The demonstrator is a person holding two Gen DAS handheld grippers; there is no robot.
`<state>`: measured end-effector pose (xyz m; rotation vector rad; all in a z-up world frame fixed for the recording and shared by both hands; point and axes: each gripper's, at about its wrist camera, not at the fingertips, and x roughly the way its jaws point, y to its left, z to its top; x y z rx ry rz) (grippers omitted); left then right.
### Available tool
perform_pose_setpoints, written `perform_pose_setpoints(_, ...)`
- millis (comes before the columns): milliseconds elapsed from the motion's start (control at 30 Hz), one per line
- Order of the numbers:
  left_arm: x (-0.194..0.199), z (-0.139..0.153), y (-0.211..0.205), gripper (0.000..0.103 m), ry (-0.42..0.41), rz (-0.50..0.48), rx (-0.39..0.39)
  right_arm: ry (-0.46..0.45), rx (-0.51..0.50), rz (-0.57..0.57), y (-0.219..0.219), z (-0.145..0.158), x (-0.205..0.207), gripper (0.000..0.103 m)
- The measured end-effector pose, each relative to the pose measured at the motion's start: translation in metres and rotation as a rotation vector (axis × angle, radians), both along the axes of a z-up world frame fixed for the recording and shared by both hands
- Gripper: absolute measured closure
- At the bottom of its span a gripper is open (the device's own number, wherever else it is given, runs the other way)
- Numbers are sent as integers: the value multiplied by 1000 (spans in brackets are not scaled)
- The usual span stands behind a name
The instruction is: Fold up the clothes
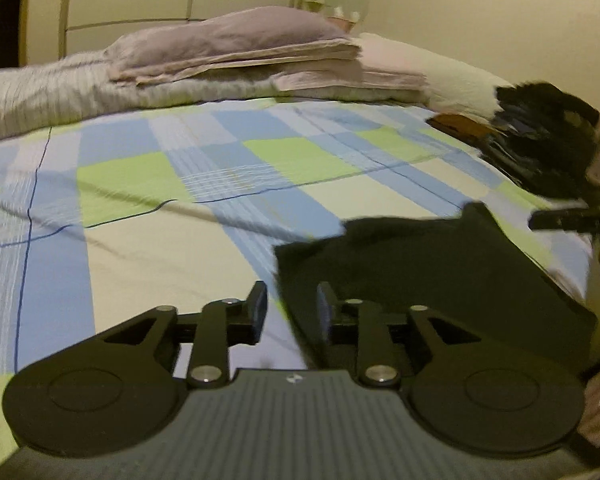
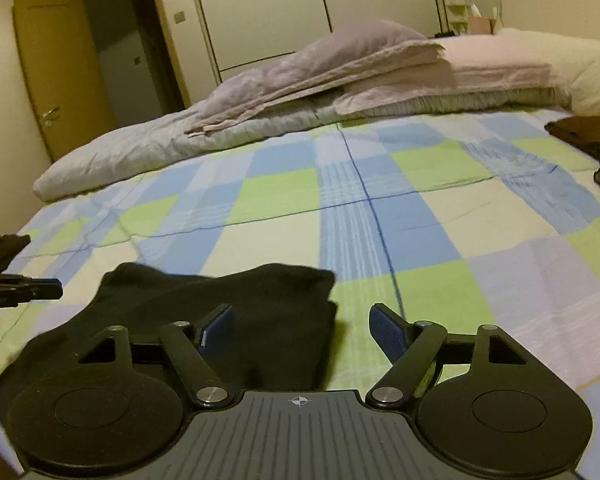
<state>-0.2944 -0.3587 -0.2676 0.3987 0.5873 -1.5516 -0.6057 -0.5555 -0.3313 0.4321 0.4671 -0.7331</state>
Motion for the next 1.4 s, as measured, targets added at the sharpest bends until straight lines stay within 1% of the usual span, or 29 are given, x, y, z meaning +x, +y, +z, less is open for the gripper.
perform_pose_setpoints(33, -8, 2, 7, 69, -22, -16, -5, 5, -13, 8, 10, 3, 0, 26)
perform_pose_setpoints(67, -16, 4, 13, 64, -43, -35, -7, 10, -25, 16, 19, 6, 0, 26)
perform_pose_setpoints(133, -34, 6, 27, 60, -94, -86, -10, 31, -63, 40, 39, 10, 2, 25)
perform_pose_setpoints(200, -52, 6, 39, 54, -140, -130, -12, 53, -104, 70, 61, 12, 3, 19)
perform_pose_setpoints(233, -60, 5, 46, 52, -157, -153, -11, 64, -123, 86, 72, 13, 4, 15)
perform_pose_setpoints(300, -74, 3, 57, 49, -179, -194, -11, 84, -158, 118, 93, 13, 6, 14)
perform_pose_setpoints(333, -80, 1, 62, 48, -191, -214, -12, 95, -167, 133, 103, 12, 7, 14)
perform_pose_setpoints(433, -101, -6, 82, 44, -265, -300, -24, 140, -201, 182, 131, 5, 8, 14)
perform_pose_setpoints(533, -118, -14, 105, 44, -413, -385, -46, 262, -286, 255, 161, -6, 15, 14)
perform_pose_setpoints(600, -126, -20, 113, 44, -489, -427, -45, 369, -368, 307, 180, -17, 20, 14)
perform_pose_setpoints(667, -134, -27, 120, 47, -562, -467, -40, 459, -444, 351, 196, -29, 25, 14)
perform_pose_setpoints(767, -146, -37, 125, 49, -676, -513, -41, 550, -526, 397, 207, -47, 35, 15)
perform_pose_setpoints(833, -150, -43, 122, 49, -726, -524, -46, 605, -571, 427, 211, -59, 46, 15)
perform_pose_setpoints(867, -151, -45, 118, 49, -742, -527, -44, 633, -593, 441, 213, -64, 51, 16)
perform_pose_setpoints(900, -152, -48, 114, 50, -762, -528, -38, 661, -612, 459, 215, -71, 56, 21)
perform_pose_setpoints(933, -153, -50, 111, 52, -783, -529, -33, 690, -627, 479, 217, -78, 60, 37)
perform_pose_setpoints(967, -153, -53, 107, 55, -801, -531, -27, 714, -642, 498, 218, -84, 64, 46)
perform_pose_setpoints(1000, -153, -54, 105, 61, -809, -534, -19, 731, -658, 513, 217, -89, 68, 46)
perform_pose_setpoints(1100, -150, -56, 100, 78, -819, -528, 18, 785, -704, 556, 215, -104, 77, 47)
perform_pose_setpoints(1133, -149, -55, 100, 79, -804, -525, 27, 805, -713, 561, 213, -109, 78, 59)
perform_pose_setpoints(1167, -148, -55, 100, 80, -791, -522, 35, 813, -711, 560, 209, -111, 77, 69)
perform_pose_setpoints(1300, -146, -56, 102, 80, -758, -491, 35, 797, -672, 539, 198, -114, 70, 69)
perform_pose_setpoints(1400, -145, -54, 107, 78, -776, -495, 33, 802, -674, 527, 198, -113, 68, 68)
